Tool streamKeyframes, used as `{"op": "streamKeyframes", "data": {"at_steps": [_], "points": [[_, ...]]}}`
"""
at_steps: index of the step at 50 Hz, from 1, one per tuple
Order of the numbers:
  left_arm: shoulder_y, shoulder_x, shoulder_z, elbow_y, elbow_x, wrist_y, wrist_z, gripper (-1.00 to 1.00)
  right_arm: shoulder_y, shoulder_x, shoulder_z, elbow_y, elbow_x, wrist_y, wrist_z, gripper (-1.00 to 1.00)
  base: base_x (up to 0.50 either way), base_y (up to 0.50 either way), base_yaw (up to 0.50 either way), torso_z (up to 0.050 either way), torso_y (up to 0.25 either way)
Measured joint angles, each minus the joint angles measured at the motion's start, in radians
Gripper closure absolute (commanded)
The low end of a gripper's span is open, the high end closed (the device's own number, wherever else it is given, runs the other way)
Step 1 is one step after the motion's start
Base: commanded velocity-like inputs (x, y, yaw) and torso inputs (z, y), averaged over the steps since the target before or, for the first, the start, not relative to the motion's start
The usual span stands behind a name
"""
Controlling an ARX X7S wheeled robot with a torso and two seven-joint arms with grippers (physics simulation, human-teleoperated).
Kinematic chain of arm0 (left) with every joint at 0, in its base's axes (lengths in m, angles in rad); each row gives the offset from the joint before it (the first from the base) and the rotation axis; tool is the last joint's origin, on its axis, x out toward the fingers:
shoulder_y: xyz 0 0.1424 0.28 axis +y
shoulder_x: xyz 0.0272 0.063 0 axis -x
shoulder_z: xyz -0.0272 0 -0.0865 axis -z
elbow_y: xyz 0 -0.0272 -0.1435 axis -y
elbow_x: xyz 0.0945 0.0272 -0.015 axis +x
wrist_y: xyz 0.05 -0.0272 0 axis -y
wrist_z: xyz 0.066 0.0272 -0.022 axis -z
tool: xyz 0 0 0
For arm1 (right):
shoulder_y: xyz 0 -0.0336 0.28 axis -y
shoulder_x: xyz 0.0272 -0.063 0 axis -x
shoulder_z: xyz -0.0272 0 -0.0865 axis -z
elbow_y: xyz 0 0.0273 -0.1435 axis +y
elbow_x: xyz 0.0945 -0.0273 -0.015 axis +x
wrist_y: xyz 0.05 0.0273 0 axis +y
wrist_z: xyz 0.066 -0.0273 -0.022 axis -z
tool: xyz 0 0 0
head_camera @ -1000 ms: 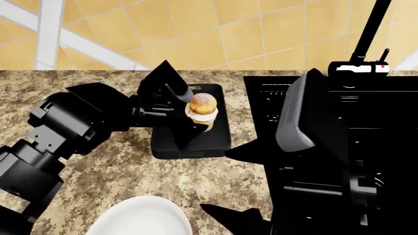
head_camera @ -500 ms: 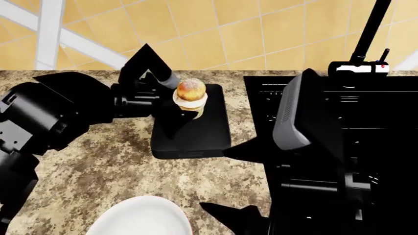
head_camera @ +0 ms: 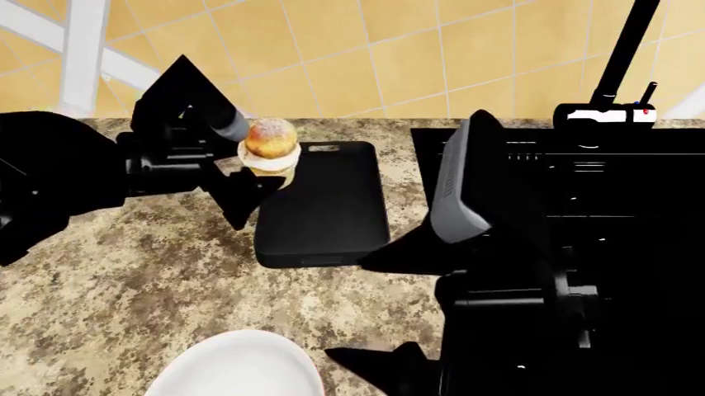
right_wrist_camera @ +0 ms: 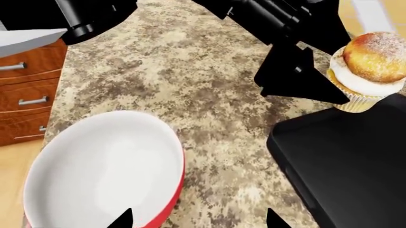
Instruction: Move the fresh-baked cupcake off the tray onto the counter, and place the bowl used for mixing into the sink.
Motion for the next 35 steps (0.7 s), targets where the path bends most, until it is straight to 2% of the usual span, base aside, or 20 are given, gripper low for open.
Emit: {"op": "streamKeyframes", "data": {"at_steps": [19, 35], "points": [[0.057, -0.137, -0.046, 0.124, -0.056, -0.046, -0.086, 1.0, 0.065, -0.092, -0.066, 0.048, -0.012, 0.065, -0.035, -1.0, 0.0, 0.0, 0.0, 0.0, 0.0], [0.125, -0.201, -0.068, 0.102, -0.065, -0.031, -0.134, 1.0, 0.102, -0.158, -0.114, 0.092, -0.044, 0.103, -0.065, -1.0, 0.0, 0.0, 0.0, 0.0, 0.001]]}}
